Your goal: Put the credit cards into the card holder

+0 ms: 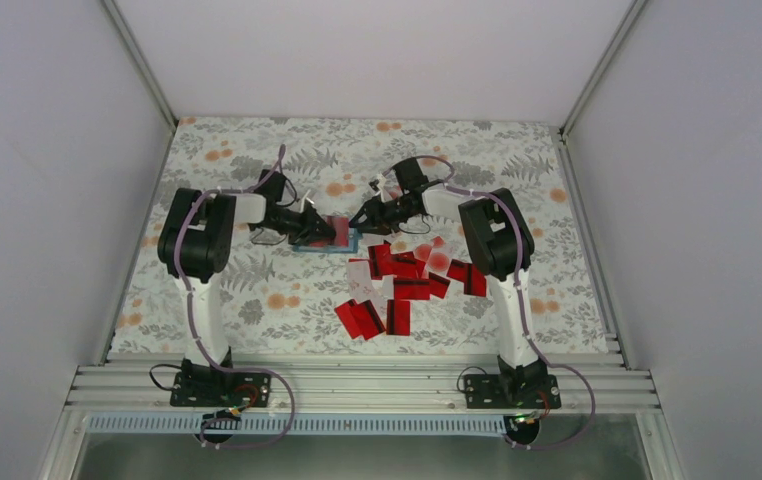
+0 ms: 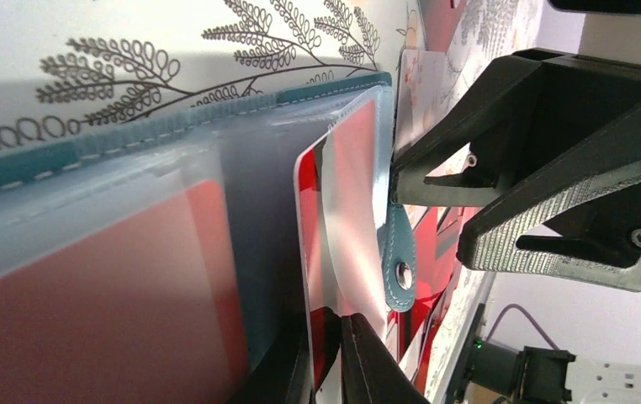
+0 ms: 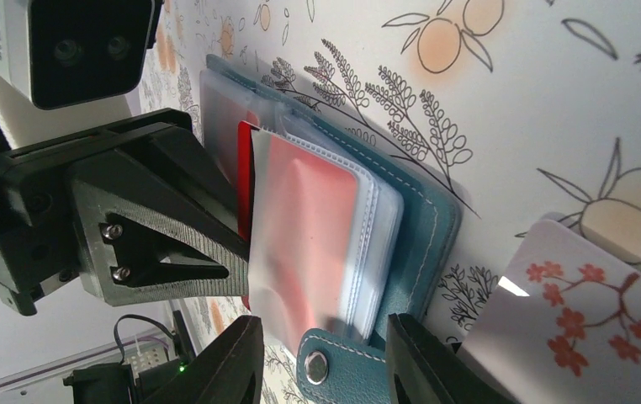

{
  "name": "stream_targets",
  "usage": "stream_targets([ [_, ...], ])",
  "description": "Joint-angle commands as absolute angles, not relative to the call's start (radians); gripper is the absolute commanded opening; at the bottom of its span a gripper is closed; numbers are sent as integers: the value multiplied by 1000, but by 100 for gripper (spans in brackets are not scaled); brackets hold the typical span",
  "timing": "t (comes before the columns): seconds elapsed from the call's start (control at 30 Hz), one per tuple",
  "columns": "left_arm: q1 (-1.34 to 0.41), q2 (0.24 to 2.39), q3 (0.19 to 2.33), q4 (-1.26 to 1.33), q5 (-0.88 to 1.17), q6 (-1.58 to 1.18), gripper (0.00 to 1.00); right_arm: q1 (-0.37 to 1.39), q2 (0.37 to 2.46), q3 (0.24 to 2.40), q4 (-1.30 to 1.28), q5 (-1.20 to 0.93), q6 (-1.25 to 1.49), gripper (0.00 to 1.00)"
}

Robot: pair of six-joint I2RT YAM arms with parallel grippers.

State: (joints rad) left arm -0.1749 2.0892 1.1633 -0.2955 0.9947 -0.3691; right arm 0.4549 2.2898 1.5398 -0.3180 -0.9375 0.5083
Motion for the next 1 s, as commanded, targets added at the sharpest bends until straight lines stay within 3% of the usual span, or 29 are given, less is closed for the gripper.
stream_targets([
  [0.0,-191,2094,1201,-375,908,-316,12,461,2331,1554,-366,-916,500,38],
  [0.37,-190,2067,1243,-493,824,-249,22,462,2345,1589,-402,-916,481,37],
  [0.53,-191,2058,1282,-547,773,-244,37,460,2344,1598,-412,-913,473,37],
  [0.77,-190,2011,1301,-597,706,-237,68,457,2342,1613,-426,-905,466,37],
  [0.97,-190,1963,1304,-614,613,-232,81,457,2338,1609,-421,-901,468,37],
])
